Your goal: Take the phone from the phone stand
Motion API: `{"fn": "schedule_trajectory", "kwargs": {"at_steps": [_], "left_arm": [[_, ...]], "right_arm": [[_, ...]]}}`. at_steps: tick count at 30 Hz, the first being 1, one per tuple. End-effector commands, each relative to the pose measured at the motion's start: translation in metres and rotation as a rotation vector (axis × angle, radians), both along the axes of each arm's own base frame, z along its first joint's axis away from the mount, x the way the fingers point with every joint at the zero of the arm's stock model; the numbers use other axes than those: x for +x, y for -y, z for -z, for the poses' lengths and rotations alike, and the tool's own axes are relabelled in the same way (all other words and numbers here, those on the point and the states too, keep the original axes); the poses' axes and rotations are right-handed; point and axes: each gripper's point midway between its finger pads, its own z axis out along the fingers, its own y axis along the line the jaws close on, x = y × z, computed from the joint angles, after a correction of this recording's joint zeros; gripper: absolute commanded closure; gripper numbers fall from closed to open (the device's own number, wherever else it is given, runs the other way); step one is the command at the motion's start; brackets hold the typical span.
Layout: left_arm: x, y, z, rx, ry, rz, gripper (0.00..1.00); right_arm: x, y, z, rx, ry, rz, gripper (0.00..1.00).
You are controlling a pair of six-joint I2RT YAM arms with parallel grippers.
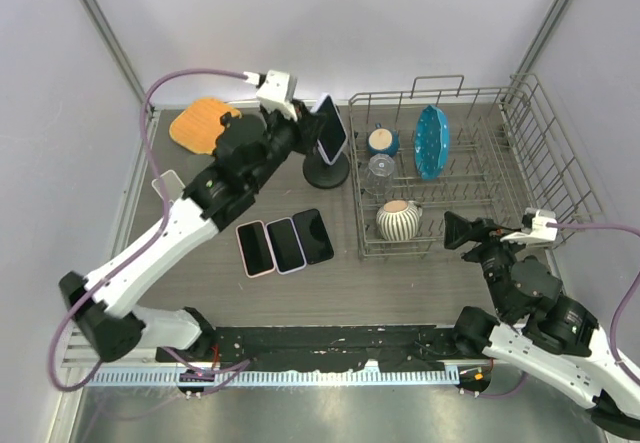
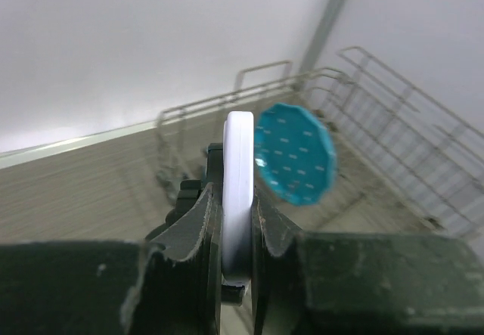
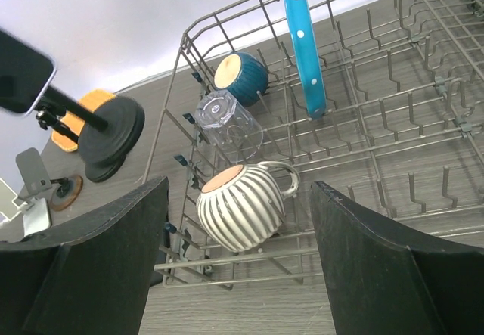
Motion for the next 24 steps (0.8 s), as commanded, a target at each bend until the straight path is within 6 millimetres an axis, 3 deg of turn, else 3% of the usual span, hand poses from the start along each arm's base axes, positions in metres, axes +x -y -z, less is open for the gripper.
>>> {"fn": "schedule_trajectory", "kwargs": {"at_steps": [1,8,11,16,24], "left_arm": [[-0.065,-0.001,-0.055,-0.127,0.096,0.050,1.00],[-0.160,0.048,-0.016,-0.027,0.005,0.283,1.00],[-0.188,0.059,0.003,0.015,-0.031,0.343,1.00],[-0.206,0.055,0.027,0.030,-0.090,0.329,1.00],[-0.190,0.005,0.009,0.031,-0.030,0.128,1.00]], "right_arm": [[-0.011,0.013,-0.025,0.114,0.037,-0.001,0.20],[-0.015,0.008,-0.031,0.140,0.026,-0.048,0.21],[-0.015,0.007,-0.031,0.134,0.008,-0.046,0.21],[-0.017,0.005,-0.034,0.146,0.007,-0.064,0.21],[-0.016,0.003,-0.030,0.136,-0.004,-0.068,0.21]]}}
